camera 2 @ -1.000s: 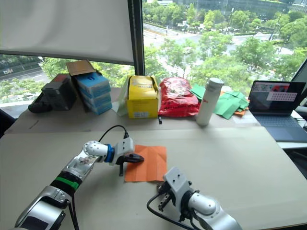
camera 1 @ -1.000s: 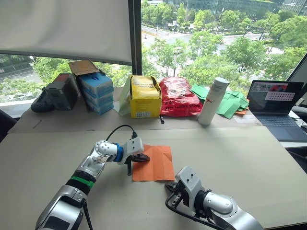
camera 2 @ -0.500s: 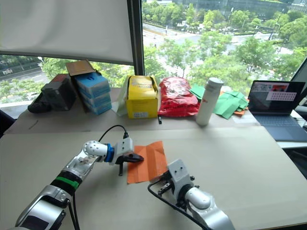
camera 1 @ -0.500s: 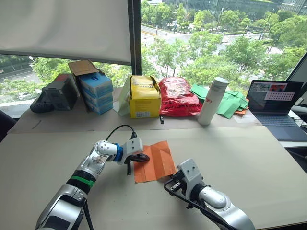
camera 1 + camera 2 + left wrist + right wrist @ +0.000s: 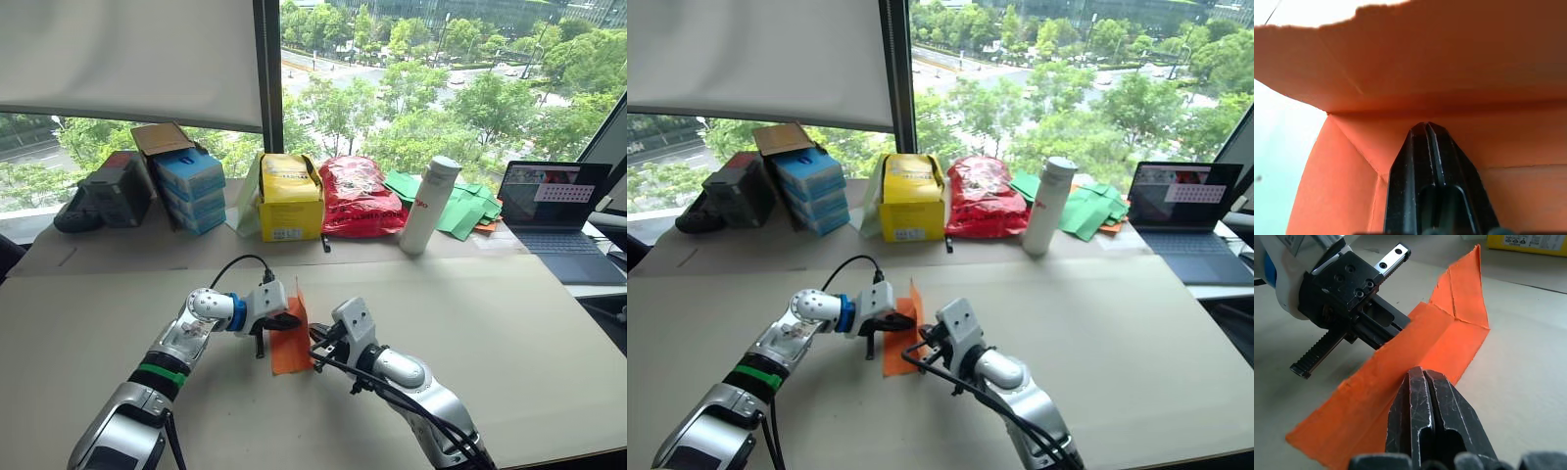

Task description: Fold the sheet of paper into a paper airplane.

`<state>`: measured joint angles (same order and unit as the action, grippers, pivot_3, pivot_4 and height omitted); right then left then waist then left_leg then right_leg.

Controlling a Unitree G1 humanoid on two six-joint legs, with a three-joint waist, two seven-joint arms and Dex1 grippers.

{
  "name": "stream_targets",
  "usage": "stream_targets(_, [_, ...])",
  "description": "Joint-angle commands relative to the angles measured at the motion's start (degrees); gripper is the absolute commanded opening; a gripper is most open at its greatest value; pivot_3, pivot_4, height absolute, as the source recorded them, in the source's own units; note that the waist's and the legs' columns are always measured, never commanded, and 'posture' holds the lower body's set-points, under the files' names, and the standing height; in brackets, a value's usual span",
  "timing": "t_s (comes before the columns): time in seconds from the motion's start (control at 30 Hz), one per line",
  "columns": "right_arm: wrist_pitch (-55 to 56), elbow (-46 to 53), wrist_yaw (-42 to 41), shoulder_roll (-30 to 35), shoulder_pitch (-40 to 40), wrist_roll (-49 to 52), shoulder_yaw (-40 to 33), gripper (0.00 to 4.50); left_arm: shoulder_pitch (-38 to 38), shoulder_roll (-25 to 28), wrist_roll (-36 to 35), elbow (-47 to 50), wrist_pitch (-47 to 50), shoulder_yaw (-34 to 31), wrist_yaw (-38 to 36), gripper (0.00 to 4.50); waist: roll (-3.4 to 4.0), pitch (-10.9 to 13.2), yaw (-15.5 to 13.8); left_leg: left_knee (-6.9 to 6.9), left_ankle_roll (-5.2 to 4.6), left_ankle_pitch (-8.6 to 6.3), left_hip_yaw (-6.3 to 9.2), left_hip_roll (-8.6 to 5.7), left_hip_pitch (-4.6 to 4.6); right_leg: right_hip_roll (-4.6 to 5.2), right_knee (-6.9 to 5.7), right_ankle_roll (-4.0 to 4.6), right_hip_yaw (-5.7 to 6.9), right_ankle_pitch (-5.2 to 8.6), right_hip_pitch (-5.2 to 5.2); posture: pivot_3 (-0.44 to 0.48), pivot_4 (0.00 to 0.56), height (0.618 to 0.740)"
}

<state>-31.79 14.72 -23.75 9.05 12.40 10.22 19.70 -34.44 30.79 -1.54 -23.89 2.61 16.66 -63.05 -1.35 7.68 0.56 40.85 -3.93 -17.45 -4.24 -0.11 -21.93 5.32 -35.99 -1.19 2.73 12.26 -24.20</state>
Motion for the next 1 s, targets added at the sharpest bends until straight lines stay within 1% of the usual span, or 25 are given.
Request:
stream_targets(0.03, [3.03, -3.81, -2.52, -0.08, 3.00, -0.72, 0.73, 0.02, 3.19, 3.34, 0.47, 1.95, 4.98, -2.89, 2.00, 0.00, 0.02, 0.01, 0.51, -0.02, 0.02, 0.01, 0.00, 0.01, 0.00, -0.01, 0.00, 0.01, -0.04, 0.00, -0.03, 0.000, 0.150, 0.740])
stream_targets(0.13, [3.65, -9.36, -5.26, -0.14, 6.43, -1.97, 3.02, 0.02, 6.86, 6.68, -1.78, 8.94, 9.65, -7.47, 3.48, 0.00, 0.06, 0.05, 1.11, -0.09, 0.10, 0.06, -0.01, 0.03, 0.01, -0.03, -0.07, 0.06, -0.10, 0.03, -0.12, 0.000, 0.150, 0.740])
stream_targets(0.2, [3.28, -11.55, -7.01, -0.11, 7.64, -2.31, 4.36, 0.02, 8.73, 7.88, -3.72, 12.94, 12.69, -10.21, 4.21, 0.00, 0.11, 0.08, 1.39, -0.12, 0.15, 0.09, 0.00, 0.05, -0.01, -0.03, -0.08, 0.09, -0.10, 0.05, -0.17, 0.000, 0.150, 0.740])
stream_targets(0.33, [3.22, -13.85, -8.65, 0.42, 8.52, -3.86, 5.83, 0.02, 10.24, 8.25, -6.72, 18.11, 16.58, -13.47, 5.28, 0.00, 0.14, 0.10, 0.76, -0.14, 0.18, 0.10, 0.02, 0.03, -0.06, 0.07, -0.06, 0.10, -0.03, 0.06, -0.17, 0.000, 0.150, 0.740])
stream_targets(0.47, [2.49, -16.75, -9.30, 0.48, 9.80, -4.79, 5.72, 0.02, 10.35, 6.71, -12.53, 25.25, 22.34, -16.26, 5.73, 0.00, 0.12, 0.11, 0.26, -0.11, 0.40, 0.22, 0.02, 0.00, -0.11, 0.16, 0.00, 0.07, -0.02, 0.04, -0.15, 0.000, 0.150, 0.740])
stream_targets(0.57, [2.34, -17.80, -9.55, 0.36, 10.57, -5.18, 5.07, 0.02, 10.67, 4.93, -15.26, 28.05, 24.78, -15.69, 5.39, 0.00, 0.13, 0.11, 0.26, -0.12, 0.47, 0.25, 0.02, 0.01, -0.04, 0.22, -0.01, 0.08, -0.10, 0.04, -0.09, 0.000, 0.150, 0.740])
stream_targets(0.63, [2.50, -18.22, -9.85, 0.34, 10.92, -5.35, 4.90, 0.02, 10.95, 4.02, -15.02, 27.69, 24.88, -14.41, 5.70, 0.00, 0.13, 0.11, 0.29, -0.13, 0.51, 0.27, 0.02, 0.01, -0.02, 0.20, -0.04, 0.09, -0.19, 0.04, -0.09, 0.000, 0.150, 0.740])
stream_targets(0.7, [2.34, -17.91, -10.20, 0.54, 11.12, -5.31, 4.58, 0.02, 11.46, 2.96, -12.28, 24.13, 22.33, -11.16, 6.05, 0.00, 0.14, 0.11, 0.27, -0.15, 0.55, 0.29, 0.02, 0.01, -0.01, 0.16, -0.06, 0.10, -0.26, 0.04, -0.11, 0.000, 0.150, 0.740])
stream_targets(0.8, [1.87, -16.94, -10.46, 0.80, 11.14, -5.30, 4.40, 0.02, 11.57, 2.30, -9.30, 19.46, 19.22, -8.03, 6.40, 0.00, 0.14, 0.11, 0.27, -0.17, 0.55, 0.29, 0.01, -0.01, 0.00, 0.12, -0.06, 0.10, -0.25, 0.04, -0.11, 0.000, 0.150, 0.740])
stream_targets(0.87, [1.37, -15.86, -10.63, 1.08, 11.01, -5.21, 4.32, 0.02, 11.79, 3.20, -7.01, 17.54, 16.82, -6.21, 6.03, 0.00, 0.14, 0.11, 0.26, -0.17, 0.53, 0.29, 0.00, -0.02, -0.03, 0.11, -0.04, 0.10, -0.23, 0.04, -0.13, 0.000, 0.150, 0.740])
stream_targets(1.0, [-0.14, -12.82, -11.10, 1.58, 11.75, -4.43, 3.39, 0.02, 12.72, 4.40, -4.62, 16.40, 14.20, -4.14, 5.25, 0.00, 0.15, 0.11, 0.17, -0.17, 0.49, 0.26, 0.01, -0.01, -0.05, 0.24, -0.03, 0.11, -0.27, 0.04, -0.14, 0.000, 0.150, 0.740])
